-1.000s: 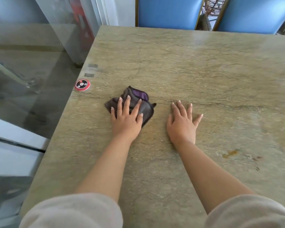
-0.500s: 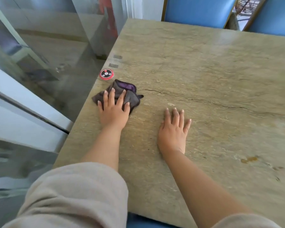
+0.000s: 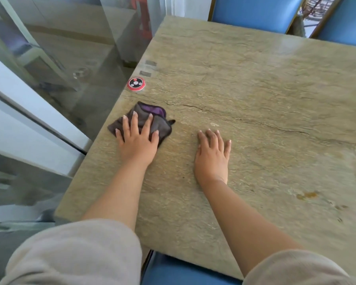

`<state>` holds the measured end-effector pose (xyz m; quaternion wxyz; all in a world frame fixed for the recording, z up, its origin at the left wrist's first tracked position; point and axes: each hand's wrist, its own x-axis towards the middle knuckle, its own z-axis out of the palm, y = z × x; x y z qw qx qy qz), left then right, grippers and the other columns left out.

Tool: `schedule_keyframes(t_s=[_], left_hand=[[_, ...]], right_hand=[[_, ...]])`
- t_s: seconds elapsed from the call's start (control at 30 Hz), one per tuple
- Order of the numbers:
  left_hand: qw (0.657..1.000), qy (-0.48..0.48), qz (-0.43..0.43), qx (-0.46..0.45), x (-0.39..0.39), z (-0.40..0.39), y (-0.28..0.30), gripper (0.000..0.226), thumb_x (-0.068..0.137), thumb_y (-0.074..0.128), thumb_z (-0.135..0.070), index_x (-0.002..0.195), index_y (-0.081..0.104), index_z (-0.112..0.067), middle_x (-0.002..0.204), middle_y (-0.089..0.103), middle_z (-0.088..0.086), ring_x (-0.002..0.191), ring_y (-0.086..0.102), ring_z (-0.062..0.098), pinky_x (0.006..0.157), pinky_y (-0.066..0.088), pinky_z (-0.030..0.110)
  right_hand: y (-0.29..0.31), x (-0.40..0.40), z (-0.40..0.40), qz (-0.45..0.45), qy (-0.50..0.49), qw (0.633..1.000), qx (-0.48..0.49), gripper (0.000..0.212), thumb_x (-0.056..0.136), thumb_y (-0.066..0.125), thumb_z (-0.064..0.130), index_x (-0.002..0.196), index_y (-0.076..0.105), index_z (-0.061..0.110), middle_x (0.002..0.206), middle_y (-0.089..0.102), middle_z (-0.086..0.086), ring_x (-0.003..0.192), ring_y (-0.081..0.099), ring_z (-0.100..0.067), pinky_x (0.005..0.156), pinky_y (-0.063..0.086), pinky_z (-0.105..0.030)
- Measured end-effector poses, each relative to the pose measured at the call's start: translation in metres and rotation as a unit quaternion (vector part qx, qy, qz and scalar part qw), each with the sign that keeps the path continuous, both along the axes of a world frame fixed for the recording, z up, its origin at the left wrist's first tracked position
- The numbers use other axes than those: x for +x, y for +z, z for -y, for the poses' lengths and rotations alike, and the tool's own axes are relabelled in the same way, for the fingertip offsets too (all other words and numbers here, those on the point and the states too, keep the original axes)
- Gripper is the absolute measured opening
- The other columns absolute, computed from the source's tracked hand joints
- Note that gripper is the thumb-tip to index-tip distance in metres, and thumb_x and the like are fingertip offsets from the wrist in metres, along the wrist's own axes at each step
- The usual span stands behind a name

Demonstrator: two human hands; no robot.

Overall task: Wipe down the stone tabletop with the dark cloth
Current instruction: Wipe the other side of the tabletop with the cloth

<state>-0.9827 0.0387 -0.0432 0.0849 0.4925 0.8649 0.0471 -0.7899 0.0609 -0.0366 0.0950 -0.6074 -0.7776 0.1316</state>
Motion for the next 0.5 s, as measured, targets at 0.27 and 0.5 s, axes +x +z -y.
schedule_keyframes(t_s=[0.27,0.5], left_hand=[[0.983,-0.181,0.004,0.003,0.055,0.079,0.005,0.062,0.09,0.015,-0.059,0.15,0.014,-0.045,0.164,0.0,-0.003,0.15,-0.007,0.024,0.119,-0.001,0.049],[0.972,-0.152,0.157,0.087,0.019,0.112,0.025,0.055,0.099,0.039,-0.04,0.151,0.024,-0.032,0.161,0.016,-0.007,0.15,0.006,0.015,0.12,0.007,0.053]], right_hand=[[0.006,0.012,0.008,-0.108,0.019,0.993,-0.033,0.048,0.1,0.033,0.015,0.147,0.037,0.019,0.156,0.029,-0.001,0.149,0.006,-0.017,0.12,-0.007,-0.042],[0.019,-0.036,0.076,-0.091,0.121,0.988,-0.028,0.05,0.099,0.036,0.024,0.149,0.032,0.025,0.159,0.023,0.003,0.149,0.002,-0.022,0.118,-0.012,-0.048]])
